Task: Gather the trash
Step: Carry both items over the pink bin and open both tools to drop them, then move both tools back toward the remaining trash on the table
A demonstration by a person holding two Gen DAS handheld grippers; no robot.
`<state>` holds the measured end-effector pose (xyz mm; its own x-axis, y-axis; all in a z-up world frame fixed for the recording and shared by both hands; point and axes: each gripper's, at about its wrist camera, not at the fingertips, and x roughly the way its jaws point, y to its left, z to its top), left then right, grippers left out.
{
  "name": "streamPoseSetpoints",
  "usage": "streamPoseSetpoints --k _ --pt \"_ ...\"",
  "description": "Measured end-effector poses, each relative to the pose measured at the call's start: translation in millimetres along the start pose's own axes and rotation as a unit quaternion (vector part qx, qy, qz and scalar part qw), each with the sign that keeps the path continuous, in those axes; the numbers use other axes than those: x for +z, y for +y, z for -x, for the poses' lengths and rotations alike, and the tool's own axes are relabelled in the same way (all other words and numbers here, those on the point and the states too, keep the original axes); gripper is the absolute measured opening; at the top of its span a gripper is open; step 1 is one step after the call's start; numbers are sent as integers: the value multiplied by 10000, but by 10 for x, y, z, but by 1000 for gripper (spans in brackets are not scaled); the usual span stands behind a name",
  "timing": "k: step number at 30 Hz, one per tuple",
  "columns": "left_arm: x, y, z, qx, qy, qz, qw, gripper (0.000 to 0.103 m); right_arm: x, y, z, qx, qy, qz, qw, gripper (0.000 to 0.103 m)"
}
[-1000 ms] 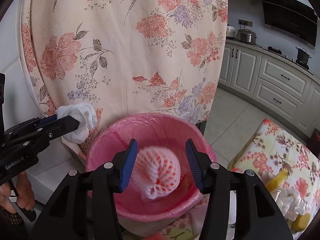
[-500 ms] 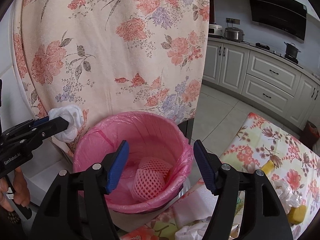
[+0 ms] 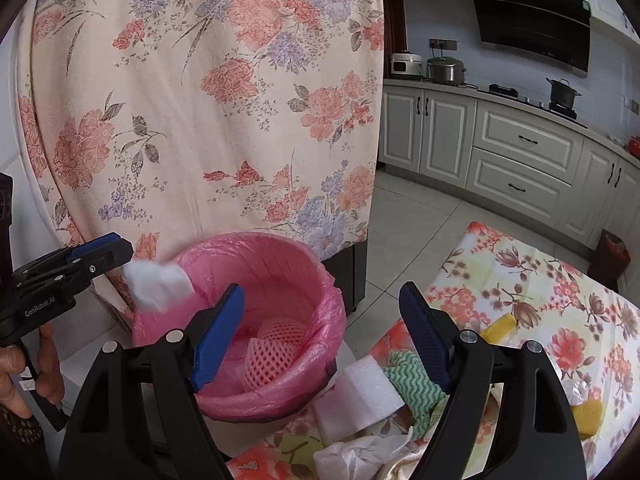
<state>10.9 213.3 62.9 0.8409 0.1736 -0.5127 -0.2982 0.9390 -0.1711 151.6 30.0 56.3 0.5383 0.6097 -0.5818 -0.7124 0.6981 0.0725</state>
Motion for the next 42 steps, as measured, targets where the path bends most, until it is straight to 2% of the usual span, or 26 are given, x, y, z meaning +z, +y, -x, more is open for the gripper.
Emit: streamPoseSetpoints --k 3,11,25,42 --pt "13 -20 -2 12 -18 -30 10000 52 -11 -118 41 -78 -13 -92 9999 76" --pt "0 -160 -20 -156 22 -126 9998 52 -123 -458 215 -347 -46 -303 9989 78" --pt "-106 -646 -65 -491 201 -423 9977 54 -566 -993 507 -716 63 -735 9947 79" --pt "-432 -1296 -145 -953 591 -901 9896 54 -1105 -1324 804 -926 153 -1120 9893 82"
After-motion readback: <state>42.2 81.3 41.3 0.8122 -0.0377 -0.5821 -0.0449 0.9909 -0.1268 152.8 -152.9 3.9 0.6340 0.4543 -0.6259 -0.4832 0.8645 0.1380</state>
